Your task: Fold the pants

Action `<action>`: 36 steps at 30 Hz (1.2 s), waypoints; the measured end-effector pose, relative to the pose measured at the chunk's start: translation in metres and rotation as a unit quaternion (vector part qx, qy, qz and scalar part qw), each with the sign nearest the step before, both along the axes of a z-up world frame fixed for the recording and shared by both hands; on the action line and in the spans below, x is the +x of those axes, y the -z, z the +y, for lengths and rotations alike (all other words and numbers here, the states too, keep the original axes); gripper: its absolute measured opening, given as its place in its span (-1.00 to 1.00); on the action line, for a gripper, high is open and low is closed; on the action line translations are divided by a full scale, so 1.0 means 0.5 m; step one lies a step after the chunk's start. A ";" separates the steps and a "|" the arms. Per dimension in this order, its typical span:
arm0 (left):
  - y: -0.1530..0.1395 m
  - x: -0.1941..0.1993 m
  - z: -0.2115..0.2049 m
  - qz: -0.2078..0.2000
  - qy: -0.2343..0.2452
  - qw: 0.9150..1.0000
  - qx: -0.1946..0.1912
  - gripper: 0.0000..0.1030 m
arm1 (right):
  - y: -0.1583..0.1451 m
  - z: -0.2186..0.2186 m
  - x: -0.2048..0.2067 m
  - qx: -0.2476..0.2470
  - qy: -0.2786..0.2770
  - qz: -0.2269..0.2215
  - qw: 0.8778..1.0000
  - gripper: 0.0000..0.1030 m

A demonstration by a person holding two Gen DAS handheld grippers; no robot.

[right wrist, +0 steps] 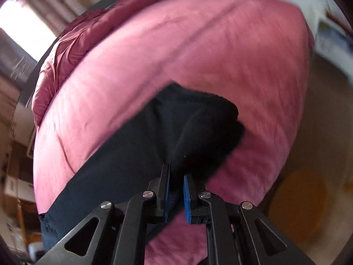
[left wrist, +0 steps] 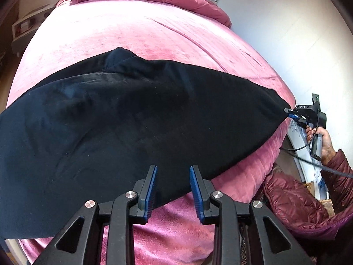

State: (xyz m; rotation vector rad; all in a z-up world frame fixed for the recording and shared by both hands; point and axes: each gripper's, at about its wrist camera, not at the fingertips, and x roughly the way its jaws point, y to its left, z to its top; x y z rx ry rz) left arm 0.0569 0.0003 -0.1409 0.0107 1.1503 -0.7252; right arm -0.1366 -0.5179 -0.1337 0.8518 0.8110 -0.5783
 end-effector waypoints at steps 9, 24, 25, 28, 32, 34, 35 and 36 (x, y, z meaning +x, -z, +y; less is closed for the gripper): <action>0.017 -0.005 -0.023 0.005 0.009 1.000 0.026 -0.41 | 0.008 -0.086 -0.046 0.042 0.057 -0.058 0.996 -0.37; 0.022 -0.037 -0.021 -0.028 0.042 0.997 0.064 -0.05 | -0.026 -0.076 -0.070 -0.002 0.052 0.000 0.999 -0.45; 0.025 -0.041 -0.019 -0.031 0.047 0.996 0.066 -0.05 | -0.032 -0.068 -0.080 0.002 0.048 -0.005 0.999 -0.38; 0.034 -0.049 -0.020 -0.040 0.055 0.995 0.070 -0.04 | -0.042 -0.013 -0.087 0.043 -0.003 -0.032 0.999 -0.38; 0.048 -0.057 -0.032 -0.045 0.061 0.995 0.063 -0.04 | -0.017 0.101 -0.056 0.136 -0.100 -0.062 0.984 -0.38; 0.053 -0.058 -0.034 -0.045 0.064 0.995 0.059 -0.04 | 0.001 0.152 -0.035 0.165 -0.130 -0.067 0.975 -0.38; 0.056 -0.058 -0.035 -0.042 0.064 0.996 0.056 -0.04 | 0.009 0.168 -0.027 0.178 -0.136 -0.070 0.972 -0.38; 0.059 -0.055 -0.033 -0.037 0.063 0.996 0.050 -0.04 | 0.023 0.189 -0.013 0.197 -0.145 -0.068 0.967 -0.38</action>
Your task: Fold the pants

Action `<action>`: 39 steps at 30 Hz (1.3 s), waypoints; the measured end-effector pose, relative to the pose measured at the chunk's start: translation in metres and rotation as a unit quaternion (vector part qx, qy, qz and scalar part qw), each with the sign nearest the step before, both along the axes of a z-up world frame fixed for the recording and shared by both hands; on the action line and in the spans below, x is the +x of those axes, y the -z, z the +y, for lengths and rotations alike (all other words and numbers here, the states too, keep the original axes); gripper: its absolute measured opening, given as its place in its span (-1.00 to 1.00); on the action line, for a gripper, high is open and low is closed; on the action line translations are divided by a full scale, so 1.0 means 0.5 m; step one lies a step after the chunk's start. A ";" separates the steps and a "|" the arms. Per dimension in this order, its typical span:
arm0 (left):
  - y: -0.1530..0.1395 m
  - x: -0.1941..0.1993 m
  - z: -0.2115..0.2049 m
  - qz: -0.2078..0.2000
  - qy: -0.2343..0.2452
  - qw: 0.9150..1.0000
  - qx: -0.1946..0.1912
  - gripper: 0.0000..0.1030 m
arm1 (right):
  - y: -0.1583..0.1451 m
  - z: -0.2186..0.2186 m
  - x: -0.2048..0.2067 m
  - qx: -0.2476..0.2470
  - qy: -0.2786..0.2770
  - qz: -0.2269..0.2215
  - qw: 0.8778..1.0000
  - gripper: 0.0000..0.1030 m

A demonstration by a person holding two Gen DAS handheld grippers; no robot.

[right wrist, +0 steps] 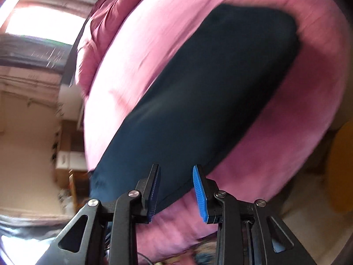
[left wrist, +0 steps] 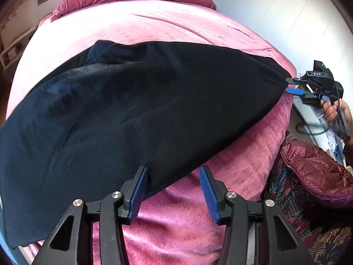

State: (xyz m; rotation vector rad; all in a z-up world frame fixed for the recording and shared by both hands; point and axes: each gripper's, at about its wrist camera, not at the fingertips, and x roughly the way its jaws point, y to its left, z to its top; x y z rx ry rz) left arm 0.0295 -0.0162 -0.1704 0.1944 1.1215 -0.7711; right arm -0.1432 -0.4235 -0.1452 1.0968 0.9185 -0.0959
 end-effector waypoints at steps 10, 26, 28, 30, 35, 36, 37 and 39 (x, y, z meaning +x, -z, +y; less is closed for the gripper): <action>0.012 0.036 0.022 0.005 -0.018 1.000 -0.019 -0.93 | 0.039 0.054 0.053 -0.029 -0.004 0.035 0.999 -0.81; -0.021 0.053 0.111 0.052 -0.066 0.995 -0.060 -0.74 | 0.027 0.057 0.045 -0.081 -0.051 0.050 0.994 -0.73; -0.044 0.066 0.163 0.066 -0.110 0.987 -0.094 -0.63 | 0.010 0.063 0.044 -0.099 -0.069 0.060 0.991 -0.53; -0.073 0.081 0.253 0.071 -0.188 0.971 -0.132 -0.55 | -0.024 0.082 0.046 -0.152 -0.099 0.064 0.981 -0.50; -0.107 0.081 0.476 0.061 -0.373 0.912 -0.158 -0.45 | -0.098 0.180 0.101 -0.226 -0.190 0.024 0.955 -0.50; -0.108 0.076 0.510 0.056 -0.400 0.903 -0.145 -0.44 | -0.105 0.206 0.117 -0.233 -0.205 0.015 0.951 -0.50; -0.105 0.068 0.546 0.057 -0.426 0.893 -0.136 -0.43 | -0.109 0.233 0.136 -0.236 -0.224 0.006 0.945 -0.49; -0.088 0.052 0.603 0.071 -0.473 0.870 -0.123 -0.41 | -0.111 0.304 0.183 -0.239 -0.270 -0.012 0.933 -0.49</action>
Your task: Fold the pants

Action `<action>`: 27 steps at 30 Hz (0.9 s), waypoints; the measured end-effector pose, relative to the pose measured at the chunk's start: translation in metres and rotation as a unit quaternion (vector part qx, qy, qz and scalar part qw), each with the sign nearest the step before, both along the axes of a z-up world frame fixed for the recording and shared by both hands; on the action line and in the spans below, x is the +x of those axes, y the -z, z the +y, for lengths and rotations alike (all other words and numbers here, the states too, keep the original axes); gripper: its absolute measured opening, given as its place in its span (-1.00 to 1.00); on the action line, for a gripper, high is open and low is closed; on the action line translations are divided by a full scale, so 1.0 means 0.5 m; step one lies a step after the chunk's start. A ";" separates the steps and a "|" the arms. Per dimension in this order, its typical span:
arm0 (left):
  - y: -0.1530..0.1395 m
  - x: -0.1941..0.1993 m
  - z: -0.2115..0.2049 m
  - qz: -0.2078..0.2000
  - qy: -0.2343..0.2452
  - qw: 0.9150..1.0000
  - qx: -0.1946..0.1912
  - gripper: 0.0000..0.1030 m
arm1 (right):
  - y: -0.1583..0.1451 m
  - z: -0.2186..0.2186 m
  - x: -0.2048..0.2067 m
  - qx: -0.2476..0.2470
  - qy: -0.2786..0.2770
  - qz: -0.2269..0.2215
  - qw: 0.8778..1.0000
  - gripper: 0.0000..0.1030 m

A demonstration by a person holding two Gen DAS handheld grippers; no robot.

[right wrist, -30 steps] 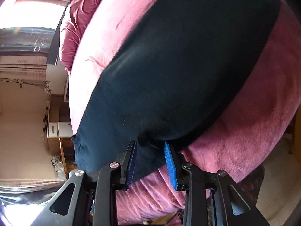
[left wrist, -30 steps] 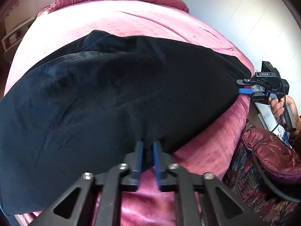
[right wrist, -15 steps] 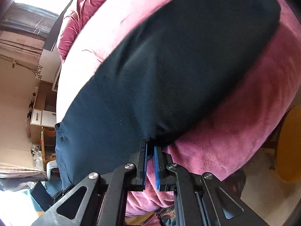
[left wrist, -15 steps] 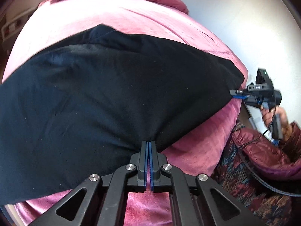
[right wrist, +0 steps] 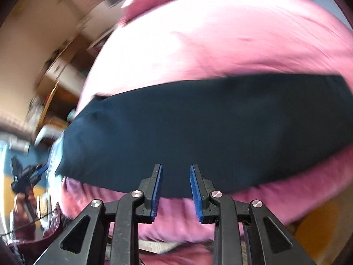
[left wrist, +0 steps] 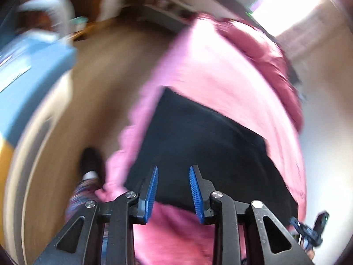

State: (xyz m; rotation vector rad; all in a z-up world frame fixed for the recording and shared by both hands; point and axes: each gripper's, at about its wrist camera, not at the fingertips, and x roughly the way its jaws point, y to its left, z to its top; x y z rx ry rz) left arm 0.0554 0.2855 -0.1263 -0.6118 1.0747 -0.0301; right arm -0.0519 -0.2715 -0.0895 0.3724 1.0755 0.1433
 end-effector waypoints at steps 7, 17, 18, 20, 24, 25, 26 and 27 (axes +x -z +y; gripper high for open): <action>0.084 -0.027 0.059 0.063 -0.071 0.993 -0.071 -0.41 | 0.057 0.209 0.110 0.005 -0.116 0.014 0.993 -0.49; 0.118 0.008 0.028 0.055 -0.058 0.992 -0.101 -0.73 | 0.130 0.312 0.142 0.004 -0.143 0.051 0.988 -0.49; 0.114 0.010 0.022 0.049 -0.052 0.993 -0.091 -0.80 | 0.138 0.312 0.140 0.003 -0.142 0.054 0.988 -0.49; 0.092 0.007 0.012 0.031 -0.035 0.997 -0.066 -0.82 | 0.147 0.308 0.137 0.003 -0.141 0.055 0.988 -0.49; 0.078 -0.007 -0.002 0.036 -0.002 0.999 0.006 -0.83 | 0.166 0.294 0.143 0.024 -0.135 0.058 0.989 -0.49; 0.096 -0.005 -0.008 0.051 0.009 0.998 0.020 -0.82 | 0.169 0.297 0.147 0.027 -0.135 0.059 0.989 -0.49; 0.109 -0.002 -0.013 0.061 0.011 0.998 0.025 -0.80 | 0.168 0.293 0.152 0.027 -0.137 0.062 0.988 -0.49; 0.120 0.001 -0.017 0.072 0.009 0.997 0.028 -0.69 | 0.165 0.294 0.155 0.026 -0.142 0.064 0.987 -0.49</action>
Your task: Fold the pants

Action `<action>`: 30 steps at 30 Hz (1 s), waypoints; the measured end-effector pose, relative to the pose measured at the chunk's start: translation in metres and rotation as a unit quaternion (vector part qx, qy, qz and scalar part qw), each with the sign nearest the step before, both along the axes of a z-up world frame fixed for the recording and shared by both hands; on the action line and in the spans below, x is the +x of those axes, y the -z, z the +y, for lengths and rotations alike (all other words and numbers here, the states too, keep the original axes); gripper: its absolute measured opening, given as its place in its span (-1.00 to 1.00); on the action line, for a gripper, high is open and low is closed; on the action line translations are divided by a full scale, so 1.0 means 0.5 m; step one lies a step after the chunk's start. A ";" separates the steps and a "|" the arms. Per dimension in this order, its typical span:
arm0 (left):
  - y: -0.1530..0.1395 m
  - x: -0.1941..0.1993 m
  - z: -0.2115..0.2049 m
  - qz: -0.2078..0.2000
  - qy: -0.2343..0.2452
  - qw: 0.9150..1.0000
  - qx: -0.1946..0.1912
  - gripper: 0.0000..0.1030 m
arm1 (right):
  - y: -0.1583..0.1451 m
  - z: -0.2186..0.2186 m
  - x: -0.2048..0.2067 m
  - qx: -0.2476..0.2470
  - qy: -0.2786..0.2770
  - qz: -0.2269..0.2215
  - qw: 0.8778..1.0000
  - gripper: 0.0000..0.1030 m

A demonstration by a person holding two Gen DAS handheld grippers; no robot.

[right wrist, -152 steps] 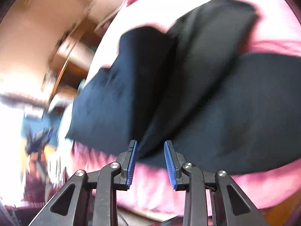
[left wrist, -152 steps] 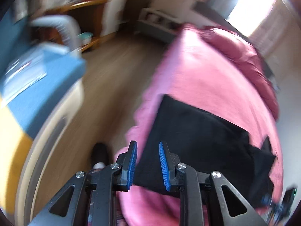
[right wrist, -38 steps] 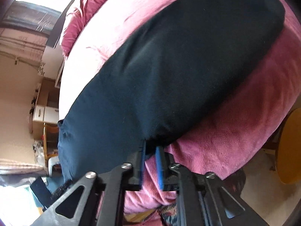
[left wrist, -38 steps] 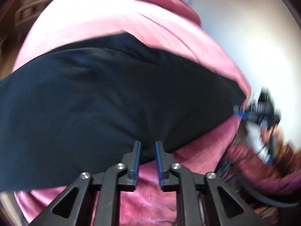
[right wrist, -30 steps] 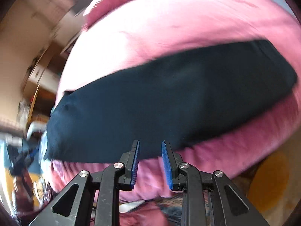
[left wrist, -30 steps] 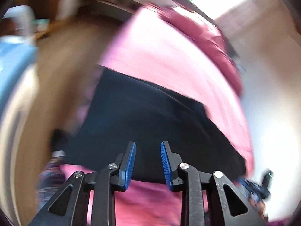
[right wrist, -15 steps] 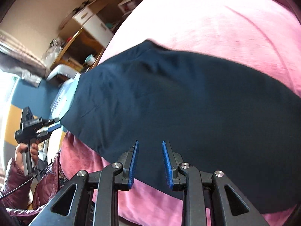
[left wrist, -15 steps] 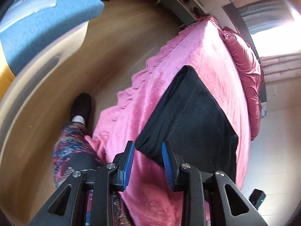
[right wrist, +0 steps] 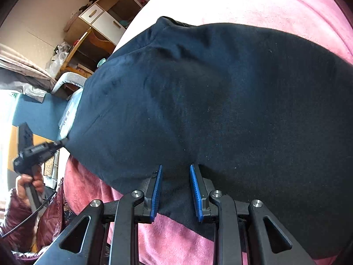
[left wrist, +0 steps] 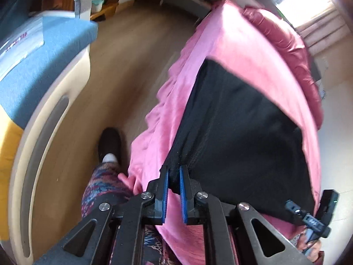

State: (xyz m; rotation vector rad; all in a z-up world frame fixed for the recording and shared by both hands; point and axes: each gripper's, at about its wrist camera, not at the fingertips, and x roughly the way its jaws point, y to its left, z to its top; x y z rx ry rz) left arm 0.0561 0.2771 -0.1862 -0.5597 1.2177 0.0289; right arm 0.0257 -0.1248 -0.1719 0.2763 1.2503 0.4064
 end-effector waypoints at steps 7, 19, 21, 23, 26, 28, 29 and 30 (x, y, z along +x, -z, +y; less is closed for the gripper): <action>-0.088 -0.003 0.015 -0.050 -0.055 0.990 0.119 -0.45 | -0.082 -0.041 0.057 0.022 -0.013 -0.031 0.999 -0.49; -0.129 0.041 -0.253 -0.155 0.200 0.965 0.067 -0.45 | -0.136 -0.002 0.334 0.016 -0.040 -0.036 0.998 -0.16; -0.112 0.056 -0.293 -0.149 0.231 0.960 0.059 -0.45 | -0.115 0.015 0.369 0.011 -0.060 -0.007 0.998 -0.16; -0.101 0.071 -0.315 -0.144 0.247 0.956 0.058 -0.45 | -0.091 0.033 0.378 0.027 -0.084 0.021 0.996 -0.17; -0.088 0.080 -0.339 -0.143 0.270 0.951 0.055 -0.45 | -0.069 0.045 0.394 0.018 -0.094 0.032 0.995 -0.37; -0.079 0.078 -0.345 -0.139 0.275 0.950 0.055 -0.45 | -0.065 0.052 0.403 0.012 -0.091 0.021 0.996 -0.84; -0.075 0.082 -0.346 -0.137 0.275 0.950 0.058 -0.45 | -0.073 0.049 0.406 0.022 -0.082 0.010 0.996 -0.86; -0.073 0.087 -0.350 -0.135 0.274 0.950 0.061 -0.45 | -0.091 0.040 0.407 0.049 -0.067 -0.007 0.997 -0.87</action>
